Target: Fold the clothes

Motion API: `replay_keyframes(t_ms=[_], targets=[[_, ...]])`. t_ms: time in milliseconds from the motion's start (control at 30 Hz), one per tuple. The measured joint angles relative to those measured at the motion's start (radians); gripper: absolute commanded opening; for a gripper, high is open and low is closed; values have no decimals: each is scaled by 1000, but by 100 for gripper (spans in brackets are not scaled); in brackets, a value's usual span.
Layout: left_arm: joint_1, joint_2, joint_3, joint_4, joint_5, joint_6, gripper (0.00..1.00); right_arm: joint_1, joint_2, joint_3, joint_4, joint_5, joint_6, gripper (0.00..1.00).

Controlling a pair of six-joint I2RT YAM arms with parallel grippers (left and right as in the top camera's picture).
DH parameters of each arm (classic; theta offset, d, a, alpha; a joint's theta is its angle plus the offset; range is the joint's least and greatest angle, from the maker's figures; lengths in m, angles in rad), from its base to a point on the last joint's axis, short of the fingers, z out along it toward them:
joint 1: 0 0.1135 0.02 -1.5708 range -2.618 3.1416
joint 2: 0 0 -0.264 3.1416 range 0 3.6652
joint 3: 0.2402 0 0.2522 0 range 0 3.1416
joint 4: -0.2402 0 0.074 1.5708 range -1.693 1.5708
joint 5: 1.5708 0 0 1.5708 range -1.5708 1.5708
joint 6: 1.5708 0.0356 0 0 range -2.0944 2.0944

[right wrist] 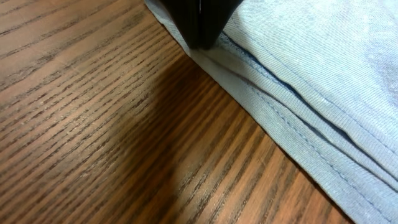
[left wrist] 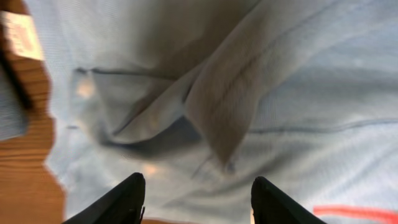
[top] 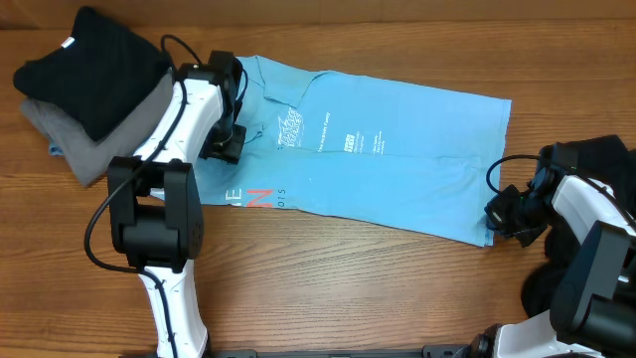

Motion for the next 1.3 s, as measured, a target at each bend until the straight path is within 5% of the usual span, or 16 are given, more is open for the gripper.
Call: replay_keyframes(t_ms=[133, 367, 567, 767, 1067, 1300], targets=[[0, 1, -71, 40, 5, -29, 38, 0, 0, 0, 0, 0, 0, 4], [0, 1, -98, 62, 27, -42, 35, 0, 0, 0, 2, 0, 4, 4], [0, 1, -108, 78, 38, -45, 15, 0, 0, 0, 2, 1, 11, 4], [0, 1, -119, 79, 35, -45, 4, 0, 0, 0, 3, 1, 14, 4], [0, 1, -106, 24, 22, -45, 4, 0, 0, 0, 2, 1, 14, 4], [0, 1, 71, -23, 2, -37, 4, 0, 0, 0, 3, 2, 14, 4]])
